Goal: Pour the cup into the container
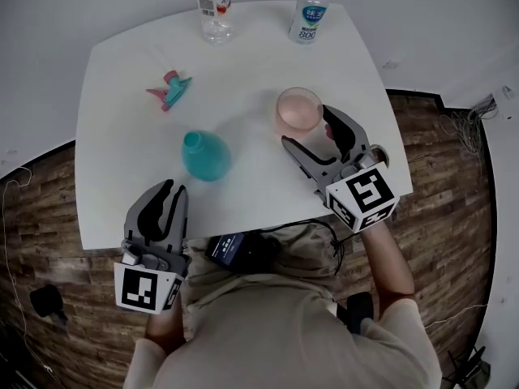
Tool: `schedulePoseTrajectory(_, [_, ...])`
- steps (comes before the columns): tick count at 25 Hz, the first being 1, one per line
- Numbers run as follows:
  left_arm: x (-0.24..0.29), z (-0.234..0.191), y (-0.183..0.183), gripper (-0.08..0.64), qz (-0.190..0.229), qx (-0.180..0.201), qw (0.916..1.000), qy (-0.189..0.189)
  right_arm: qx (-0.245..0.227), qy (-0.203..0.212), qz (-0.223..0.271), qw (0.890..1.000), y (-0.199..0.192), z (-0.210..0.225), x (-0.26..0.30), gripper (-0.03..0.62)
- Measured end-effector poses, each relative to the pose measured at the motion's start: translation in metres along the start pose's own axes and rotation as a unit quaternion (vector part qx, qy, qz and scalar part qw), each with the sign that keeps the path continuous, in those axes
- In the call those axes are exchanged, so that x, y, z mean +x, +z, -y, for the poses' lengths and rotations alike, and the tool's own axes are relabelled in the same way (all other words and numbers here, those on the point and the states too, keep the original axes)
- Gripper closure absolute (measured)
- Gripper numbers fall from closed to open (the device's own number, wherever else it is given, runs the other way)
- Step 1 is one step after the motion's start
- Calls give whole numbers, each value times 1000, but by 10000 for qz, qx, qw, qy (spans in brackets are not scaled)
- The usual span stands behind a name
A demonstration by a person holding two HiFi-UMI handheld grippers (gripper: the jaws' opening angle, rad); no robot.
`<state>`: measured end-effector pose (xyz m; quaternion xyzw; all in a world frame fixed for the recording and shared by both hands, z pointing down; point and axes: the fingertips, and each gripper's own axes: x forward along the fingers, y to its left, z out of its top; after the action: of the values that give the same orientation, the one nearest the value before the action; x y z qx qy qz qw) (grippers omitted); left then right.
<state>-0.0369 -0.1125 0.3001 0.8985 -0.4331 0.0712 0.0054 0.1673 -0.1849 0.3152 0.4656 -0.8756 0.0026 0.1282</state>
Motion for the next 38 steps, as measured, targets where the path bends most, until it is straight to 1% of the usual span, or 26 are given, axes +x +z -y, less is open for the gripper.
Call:
schedulePoseTrajectory(7, [0,-3,-1,494,7,-29,10000,1,-33,150,-21,9999,0,2,9,255])
schedulePoseTrajectory(12, [1,-4,-1,494,34,-37,10000,-5,52,304,-60,9995,-2,4,14,255])
schedulePoseTrajectory(22, [1,-5,-2,494,10,-59,10000,-36,-67,490,-78,9987,-3,4,19,255])
schedulePoseTrajectory(28, [-1,-5,-1,494,32,-62,10000,-27,-68,654,-105,9978,-4,2,24,215])
schedulePoseTrajectory(34, [-2,-8,-4,494,-3,-104,9999,-21,-42,730,-144,9972,-5,4,27,215])
schedulePoseTrajectory(38, [-3,-10,-4,494,-10,-100,9999,8,-227,909,-190,9954,-6,4,26,215])
